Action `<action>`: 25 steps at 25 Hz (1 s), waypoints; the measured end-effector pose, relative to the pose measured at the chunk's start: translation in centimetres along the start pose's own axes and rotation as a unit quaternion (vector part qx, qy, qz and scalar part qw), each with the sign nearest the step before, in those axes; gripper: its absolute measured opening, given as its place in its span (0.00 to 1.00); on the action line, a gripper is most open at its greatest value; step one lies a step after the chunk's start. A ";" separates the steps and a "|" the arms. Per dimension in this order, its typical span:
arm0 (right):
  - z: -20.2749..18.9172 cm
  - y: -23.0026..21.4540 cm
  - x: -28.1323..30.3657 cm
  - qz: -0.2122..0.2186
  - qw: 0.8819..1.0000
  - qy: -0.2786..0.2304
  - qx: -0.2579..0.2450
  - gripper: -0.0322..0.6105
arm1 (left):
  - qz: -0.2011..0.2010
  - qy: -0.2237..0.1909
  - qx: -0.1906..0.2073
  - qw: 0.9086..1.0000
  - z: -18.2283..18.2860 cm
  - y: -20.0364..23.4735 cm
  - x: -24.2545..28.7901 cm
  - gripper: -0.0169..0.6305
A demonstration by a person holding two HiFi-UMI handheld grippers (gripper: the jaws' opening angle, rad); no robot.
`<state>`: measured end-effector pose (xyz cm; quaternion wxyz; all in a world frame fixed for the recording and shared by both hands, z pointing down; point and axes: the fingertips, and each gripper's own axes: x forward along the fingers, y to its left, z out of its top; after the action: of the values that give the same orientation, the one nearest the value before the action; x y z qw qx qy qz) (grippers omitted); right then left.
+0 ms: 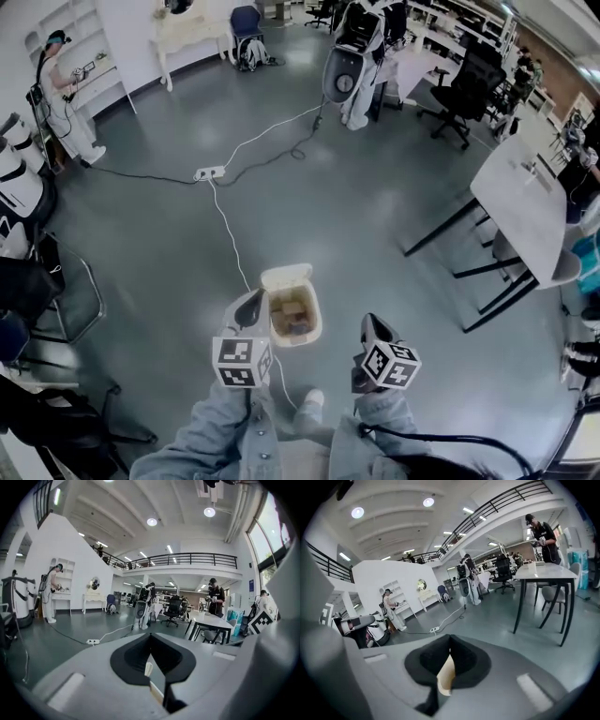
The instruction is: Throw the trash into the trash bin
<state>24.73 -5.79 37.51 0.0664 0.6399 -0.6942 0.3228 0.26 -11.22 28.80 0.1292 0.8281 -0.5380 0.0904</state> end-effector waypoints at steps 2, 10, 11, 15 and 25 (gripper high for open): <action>2.4 0.5 -0.5 0.006 1.000 -0.017 -0.014 0.05 | 0.016 -0.019 0.015 1.000 2.5 1.5 -1.0 0.04; 8.3 -1.7 -2.7 -0.044 0.994 -0.055 -0.082 0.05 | 0.120 -0.032 -0.012 0.992 4.1 11.6 -5.4 0.04; 8.5 -2.1 -2.9 -0.052 0.994 -0.058 -0.080 0.05 | 0.129 -0.029 -0.017 0.991 3.9 12.5 -5.7 0.04; 9.0 -3.3 -3.4 -0.074 0.993 -0.064 -0.068 0.05 | 0.149 -0.031 -0.023 0.988 3.8 14.5 -6.2 0.04; 8.3 -2.8 -3.5 -0.087 0.993 -0.045 -0.072 0.05 | 0.128 -0.021 -0.003 0.992 3.1 13.9 -5.3 0.04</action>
<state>30.62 -7.14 30.24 0.1093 0.7054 -0.6594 0.2358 -14.56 -12.94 25.95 0.1076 0.7536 -0.6425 0.0878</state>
